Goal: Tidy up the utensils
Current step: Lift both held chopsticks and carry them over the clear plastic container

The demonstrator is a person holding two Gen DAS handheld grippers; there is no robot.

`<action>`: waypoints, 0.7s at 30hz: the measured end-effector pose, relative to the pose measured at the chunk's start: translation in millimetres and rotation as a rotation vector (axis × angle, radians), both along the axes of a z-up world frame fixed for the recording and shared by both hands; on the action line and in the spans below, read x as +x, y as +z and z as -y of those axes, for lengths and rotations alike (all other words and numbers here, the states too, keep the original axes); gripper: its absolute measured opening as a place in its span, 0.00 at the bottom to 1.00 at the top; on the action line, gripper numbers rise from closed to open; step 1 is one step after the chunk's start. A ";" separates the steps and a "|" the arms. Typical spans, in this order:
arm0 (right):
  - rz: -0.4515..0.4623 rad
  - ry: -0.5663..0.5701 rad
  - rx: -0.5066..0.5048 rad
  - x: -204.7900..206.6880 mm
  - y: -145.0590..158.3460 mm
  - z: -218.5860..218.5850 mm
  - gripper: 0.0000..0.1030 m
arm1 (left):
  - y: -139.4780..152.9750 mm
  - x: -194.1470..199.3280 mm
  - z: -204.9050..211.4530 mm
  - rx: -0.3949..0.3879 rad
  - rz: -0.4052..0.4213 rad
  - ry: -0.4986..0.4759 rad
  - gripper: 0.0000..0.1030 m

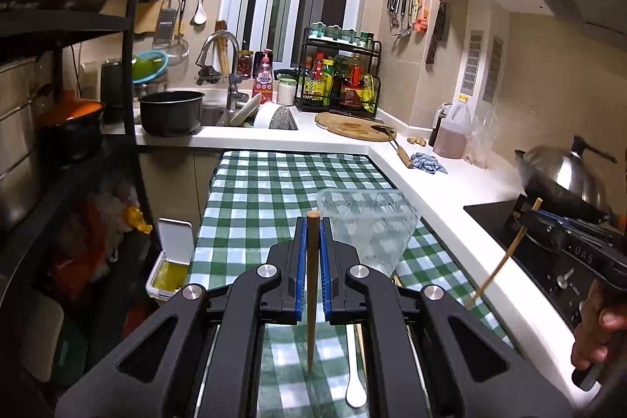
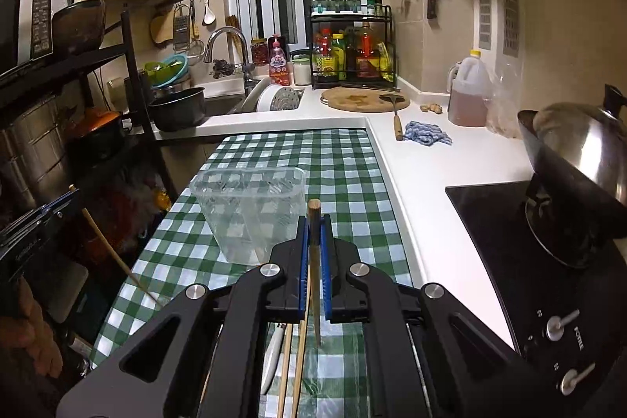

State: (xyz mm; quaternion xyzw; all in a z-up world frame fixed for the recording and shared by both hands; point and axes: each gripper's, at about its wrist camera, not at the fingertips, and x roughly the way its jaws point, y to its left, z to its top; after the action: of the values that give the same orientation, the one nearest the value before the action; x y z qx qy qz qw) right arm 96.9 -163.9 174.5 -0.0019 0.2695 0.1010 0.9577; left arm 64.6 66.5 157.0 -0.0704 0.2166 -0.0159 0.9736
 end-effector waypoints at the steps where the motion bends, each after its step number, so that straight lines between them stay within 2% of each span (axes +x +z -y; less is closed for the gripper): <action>1: -0.007 0.001 0.000 3.3 2.0 -0.7 0.06 | 1.8 3.9 -0.8 0.000 -0.007 0.000 0.06; 5: -0.013 0.022 0.011 14.2 18.4 -2.1 0.06 | 15.0 18.3 -6.3 -0.012 -0.024 -0.006 0.06; 10: 0.006 0.042 0.046 34.7 55.4 -1.5 0.06 | 51.8 43.8 -19.2 -0.042 -0.021 -0.016 0.06; 13: 0.036 0.065 0.093 50.3 87.2 -2.6 0.06 | 83.0 61.8 -22.0 -0.038 0.011 -0.027 0.06; 17: 0.112 0.084 0.107 68.7 127.9 -13.3 0.06 | 116.0 82.6 -19.3 -0.029 0.058 -0.041 0.06; 21: 0.166 0.108 0.129 81.7 150.7 -24.7 0.06 | 138.7 100.4 -15.4 -0.029 0.107 -0.049 0.06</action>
State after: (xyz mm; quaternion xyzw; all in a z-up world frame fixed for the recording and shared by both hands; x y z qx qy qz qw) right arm 178.6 -139.2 325.2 0.0369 0.1816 0.1689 0.9681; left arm 165.0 81.9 295.7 -0.0784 0.1656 -0.0467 0.9820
